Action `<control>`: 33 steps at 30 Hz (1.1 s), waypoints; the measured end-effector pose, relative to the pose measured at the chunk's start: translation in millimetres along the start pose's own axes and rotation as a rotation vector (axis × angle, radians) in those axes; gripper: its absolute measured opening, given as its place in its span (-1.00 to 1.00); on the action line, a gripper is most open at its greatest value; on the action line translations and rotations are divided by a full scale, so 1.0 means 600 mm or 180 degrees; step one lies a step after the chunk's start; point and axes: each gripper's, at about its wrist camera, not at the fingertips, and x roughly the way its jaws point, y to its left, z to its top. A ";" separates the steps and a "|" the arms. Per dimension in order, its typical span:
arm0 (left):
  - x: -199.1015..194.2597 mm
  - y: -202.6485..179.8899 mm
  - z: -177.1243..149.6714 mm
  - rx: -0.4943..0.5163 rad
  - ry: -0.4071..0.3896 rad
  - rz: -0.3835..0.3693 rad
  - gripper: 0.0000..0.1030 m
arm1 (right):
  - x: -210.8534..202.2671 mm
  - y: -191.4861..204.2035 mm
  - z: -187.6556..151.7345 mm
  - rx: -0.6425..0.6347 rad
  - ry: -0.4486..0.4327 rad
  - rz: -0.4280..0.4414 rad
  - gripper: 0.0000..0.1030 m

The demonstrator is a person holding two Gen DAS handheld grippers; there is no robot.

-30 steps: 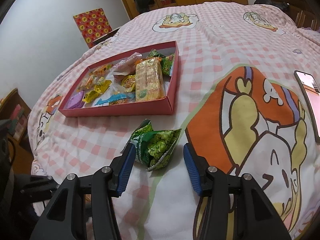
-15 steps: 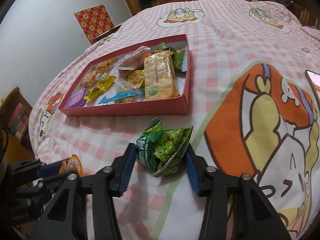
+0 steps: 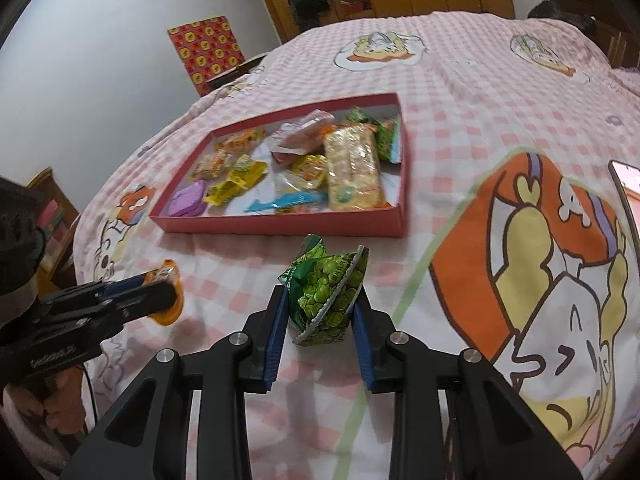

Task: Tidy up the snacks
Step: 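Carry the jelly cup in the left tool into the box while the right tool carries the pea bag there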

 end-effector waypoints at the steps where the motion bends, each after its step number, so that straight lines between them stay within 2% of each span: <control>1: -0.002 0.002 0.004 0.0001 -0.0021 0.0009 -0.57 | -0.003 0.003 0.001 -0.0009 -0.0014 0.0008 -0.39; 14: -0.011 0.022 0.085 0.0132 -0.0295 0.0193 -0.57 | -0.006 0.043 0.047 -0.0136 -0.0116 0.0129 -0.39; 33: 0.037 0.047 0.148 0.0096 -0.0381 0.0306 -0.57 | 0.039 0.080 0.119 -0.0253 -0.0273 0.0123 -0.39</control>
